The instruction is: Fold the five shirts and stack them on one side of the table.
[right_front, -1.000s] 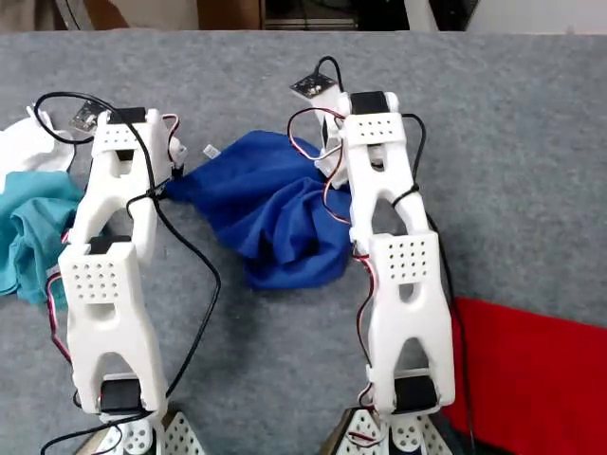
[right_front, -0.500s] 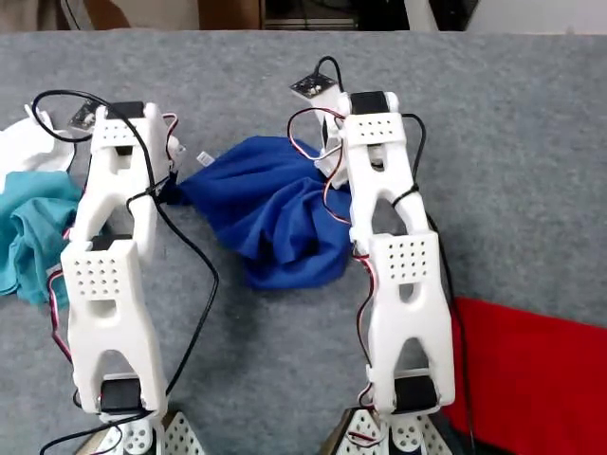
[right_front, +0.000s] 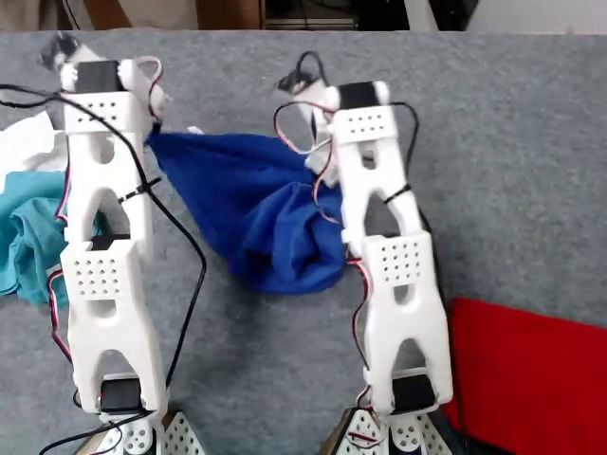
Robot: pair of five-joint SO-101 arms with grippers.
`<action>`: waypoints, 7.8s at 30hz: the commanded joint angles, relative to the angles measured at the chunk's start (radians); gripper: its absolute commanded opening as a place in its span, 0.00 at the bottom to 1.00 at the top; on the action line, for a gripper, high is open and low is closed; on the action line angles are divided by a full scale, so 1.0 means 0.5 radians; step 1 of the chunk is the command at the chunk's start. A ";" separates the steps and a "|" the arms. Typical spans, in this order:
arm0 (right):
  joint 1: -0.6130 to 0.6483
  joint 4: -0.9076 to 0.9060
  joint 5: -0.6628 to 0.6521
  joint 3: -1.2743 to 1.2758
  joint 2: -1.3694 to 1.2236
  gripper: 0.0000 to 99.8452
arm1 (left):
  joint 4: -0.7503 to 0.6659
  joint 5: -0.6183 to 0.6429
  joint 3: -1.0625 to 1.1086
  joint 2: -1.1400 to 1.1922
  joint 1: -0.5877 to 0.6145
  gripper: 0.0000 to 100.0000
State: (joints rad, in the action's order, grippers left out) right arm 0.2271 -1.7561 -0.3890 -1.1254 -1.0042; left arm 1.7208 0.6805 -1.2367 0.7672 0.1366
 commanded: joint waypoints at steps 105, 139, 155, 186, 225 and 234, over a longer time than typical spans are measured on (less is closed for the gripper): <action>0.796 0.592 -0.224 0.922 0.499 0.15 | -0.721 -2.710 3.940 -3.705 1.743 0.02; 1.122 -0.046 -0.080 0.302 0.302 0.15 | -0.721 -2.842 3.578 -3.702 2.081 0.02; 1.214 0.068 -0.074 0.032 -0.118 0.20 | -0.721 -2.839 3.578 -3.702 2.074 0.02; 1.017 -0.058 -0.077 -0.446 -0.087 0.00 | -0.721 -2.829 3.719 -3.705 1.893 0.02; -0.560 0.454 -0.457 -0.207 3.024 0.00 | -1.323 -1.387 2.090 -3.310 0.611 0.02; -0.735 1.224 -0.454 -0.204 3.006 0.00 | -0.887 -1.274 1.350 -2.877 0.617 0.02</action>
State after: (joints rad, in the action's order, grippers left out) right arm -0.1181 -1.2574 -0.6237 -1.2252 0.5178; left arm 1.2283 0.0345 -0.4710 -0.7288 0.4496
